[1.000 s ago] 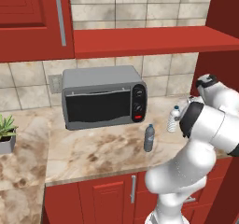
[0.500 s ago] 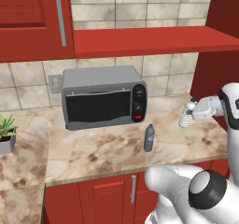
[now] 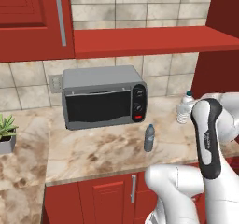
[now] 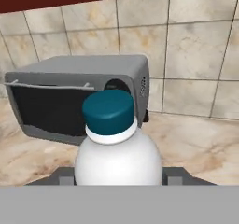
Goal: Take the bottled waters from the counter and place them in the freezer to freeze. Close the freezer door after placing the bottles.
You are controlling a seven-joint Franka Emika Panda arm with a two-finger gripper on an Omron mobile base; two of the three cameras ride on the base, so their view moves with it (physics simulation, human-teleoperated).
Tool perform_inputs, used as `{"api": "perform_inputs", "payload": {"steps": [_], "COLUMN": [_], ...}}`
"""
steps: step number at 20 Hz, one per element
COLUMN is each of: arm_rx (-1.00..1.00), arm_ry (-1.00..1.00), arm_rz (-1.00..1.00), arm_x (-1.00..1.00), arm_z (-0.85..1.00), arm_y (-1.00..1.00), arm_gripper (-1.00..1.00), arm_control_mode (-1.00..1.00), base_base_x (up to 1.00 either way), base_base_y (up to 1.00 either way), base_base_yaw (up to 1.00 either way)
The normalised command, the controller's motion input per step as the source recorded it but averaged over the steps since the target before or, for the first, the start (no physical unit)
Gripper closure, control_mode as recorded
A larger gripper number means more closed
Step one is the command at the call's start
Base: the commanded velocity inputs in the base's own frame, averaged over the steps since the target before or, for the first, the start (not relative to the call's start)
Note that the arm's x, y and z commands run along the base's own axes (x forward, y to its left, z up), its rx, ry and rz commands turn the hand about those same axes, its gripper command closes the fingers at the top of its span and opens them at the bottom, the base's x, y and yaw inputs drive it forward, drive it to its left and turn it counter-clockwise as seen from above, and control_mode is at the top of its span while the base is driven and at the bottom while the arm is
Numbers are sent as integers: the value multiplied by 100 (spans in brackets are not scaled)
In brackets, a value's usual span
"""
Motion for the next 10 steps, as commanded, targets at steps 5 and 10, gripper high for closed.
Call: {"api": "perform_inputs", "payload": {"steps": [5,10], "arm_rx": [7,-3], "arm_ry": [1,9], "arm_rz": [-41,-20], "arm_x": [-12,-3], "arm_z": [23,35], "arm_y": [23,22], "arm_gripper": [100,100], "arm_control_mode": [-100,-100], "base_base_x": [0,0], "base_base_y": [0,0], "base_base_yaw": [0,0]}}
